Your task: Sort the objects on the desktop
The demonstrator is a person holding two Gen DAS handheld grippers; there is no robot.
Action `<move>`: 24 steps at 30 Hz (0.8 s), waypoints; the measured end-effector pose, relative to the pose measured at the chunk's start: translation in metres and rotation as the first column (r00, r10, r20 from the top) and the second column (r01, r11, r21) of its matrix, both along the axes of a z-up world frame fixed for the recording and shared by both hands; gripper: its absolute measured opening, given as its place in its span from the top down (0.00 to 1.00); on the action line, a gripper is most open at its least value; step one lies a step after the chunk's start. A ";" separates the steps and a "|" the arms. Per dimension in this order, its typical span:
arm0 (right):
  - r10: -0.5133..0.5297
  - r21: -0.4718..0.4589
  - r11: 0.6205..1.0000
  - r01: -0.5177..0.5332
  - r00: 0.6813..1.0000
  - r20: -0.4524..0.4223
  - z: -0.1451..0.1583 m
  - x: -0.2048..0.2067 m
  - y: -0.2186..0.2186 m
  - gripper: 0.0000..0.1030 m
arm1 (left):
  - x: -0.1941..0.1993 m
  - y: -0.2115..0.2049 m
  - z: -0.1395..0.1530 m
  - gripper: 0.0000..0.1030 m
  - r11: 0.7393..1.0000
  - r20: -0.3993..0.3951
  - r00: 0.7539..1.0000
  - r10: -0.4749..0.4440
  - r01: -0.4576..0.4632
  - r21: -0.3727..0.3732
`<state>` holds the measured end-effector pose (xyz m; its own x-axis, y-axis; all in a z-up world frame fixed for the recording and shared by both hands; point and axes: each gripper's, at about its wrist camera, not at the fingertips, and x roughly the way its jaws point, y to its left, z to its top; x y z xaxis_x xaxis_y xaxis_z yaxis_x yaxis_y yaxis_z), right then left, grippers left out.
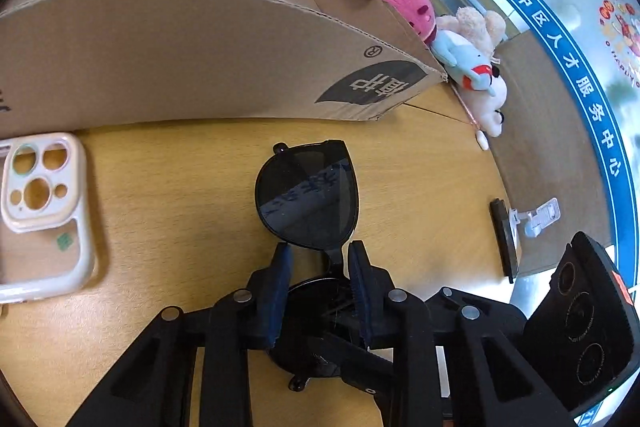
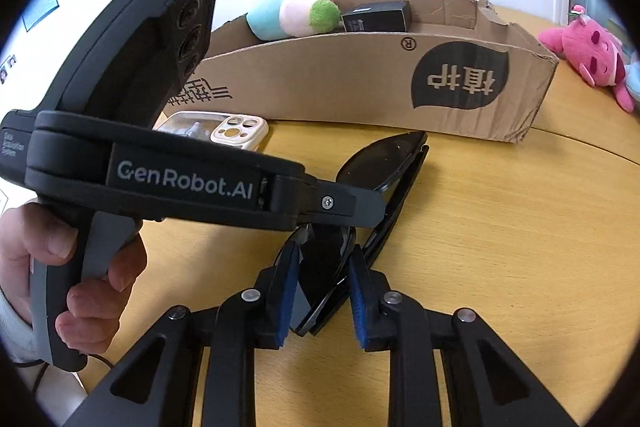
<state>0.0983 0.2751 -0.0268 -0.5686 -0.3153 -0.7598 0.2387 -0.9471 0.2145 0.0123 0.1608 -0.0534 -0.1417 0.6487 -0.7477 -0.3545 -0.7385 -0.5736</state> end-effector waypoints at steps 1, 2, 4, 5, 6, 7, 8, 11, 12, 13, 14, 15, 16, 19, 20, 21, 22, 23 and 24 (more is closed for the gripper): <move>0.002 0.001 1.000 -0.002 1.000 0.000 0.000 0.001 -0.001 0.78 | 0.000 -0.002 0.000 0.77 1.000 0.004 1.000 0.004 -0.004 0.002; 0.002 0.002 1.000 -0.002 1.000 0.000 0.000 0.002 -0.001 0.78 | 0.001 -0.005 0.001 0.79 1.000 0.006 1.000 0.009 -0.009 0.009; 0.003 -0.007 1.000 -0.003 1.000 -0.001 0.002 0.004 0.000 0.79 | 0.003 -0.006 0.005 0.84 1.000 -0.008 1.000 0.007 -0.007 0.008; 0.006 -0.010 1.000 -0.006 1.000 -0.007 0.004 0.005 0.000 0.81 | 0.005 -0.006 0.008 0.85 1.000 -0.019 1.000 0.006 -0.006 0.005; 0.007 -0.010 1.000 -0.007 1.000 -0.013 0.007 0.005 0.000 0.83 | 0.007 -0.005 0.013 0.89 1.000 -0.030 1.000 0.007 -0.007 0.007; 0.012 -0.009 1.000 -0.012 1.000 -0.019 0.009 0.006 -0.001 0.84 | 0.008 -0.007 0.015 0.96 1.000 -0.037 0.999 0.005 -0.004 0.018; 0.013 -0.001 1.000 -0.013 1.000 -0.023 0.010 0.007 -0.002 0.85 | 0.009 -0.007 0.019 0.96 1.000 -0.048 0.999 0.009 -0.008 0.014; 0.012 0.009 1.000 -0.012 0.999 -0.036 0.018 0.007 -0.001 0.90 | 0.011 -0.012 0.031 0.97 0.999 -0.065 0.998 0.020 -0.019 0.028; 0.011 0.008 1.000 -0.011 0.999 -0.039 0.019 0.008 0.000 0.91 | 0.011 -0.014 0.035 0.97 0.999 -0.070 0.997 0.024 -0.022 0.034; 0.010 0.008 1.000 -0.009 0.999 -0.045 0.022 0.008 0.002 0.92 | 0.011 -0.016 0.039 0.97 0.999 -0.077 0.997 0.030 -0.027 0.037; 0.010 0.012 1.000 -0.010 0.999 -0.051 0.025 0.008 0.003 0.93 | 0.011 -0.018 0.044 0.97 0.999 -0.088 0.995 0.039 -0.036 0.037; 0.011 0.017 1.000 -0.010 0.998 -0.061 0.030 0.008 0.003 0.93 | 0.011 -0.019 0.049 0.97 0.998 -0.098 0.994 0.044 -0.041 0.038; 0.016 0.018 1.000 -0.015 0.997 -0.074 0.036 0.007 0.003 0.93 | 0.011 -0.020 0.054 0.97 0.998 -0.109 0.993 0.051 -0.046 0.044; 0.042 0.036 0.999 -0.038 0.991 -0.129 0.058 0.006 -0.001 0.93 | 0.010 -0.025 0.074 1.00 0.996 -0.144 0.987 0.065 -0.057 0.062; 0.051 0.049 0.998 -0.044 0.987 -0.154 0.068 0.003 -0.003 0.93 | 0.010 -0.027 0.082 1.00 0.995 -0.161 0.985 0.067 -0.055 0.077; 0.057 0.052 0.997 -0.049 0.984 -0.171 0.075 0.002 -0.004 0.93 | 0.009 -0.029 0.094 1.00 0.995 -0.187 0.980 0.072 -0.056 0.088; 0.066 0.054 0.997 -0.056 0.978 -0.196 0.086 0.000 -0.006 0.93 | 0.009 -0.029 0.103 1.00 0.994 -0.211 0.975 0.076 -0.058 0.090; 0.072 0.057 0.997 -0.061 0.974 -0.214 0.094 -0.003 -0.006 0.93 | 0.008 -0.029 0.114 1.00 0.994 -0.239 0.968 0.077 -0.057 0.091; 0.081 0.061 0.996 -0.069 0.970 -0.230 0.101 -0.006 -0.007 0.93 | 0.007 -0.030 0.126 1.00 0.994 -0.267 0.961 0.077 -0.055 0.091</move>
<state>0.0921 0.2679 0.0745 -0.7076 -0.3270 -0.6264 0.3467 -0.9331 0.0955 0.0193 0.1313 0.0726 -0.3753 0.6886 -0.6205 -0.4564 -0.7199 -0.5229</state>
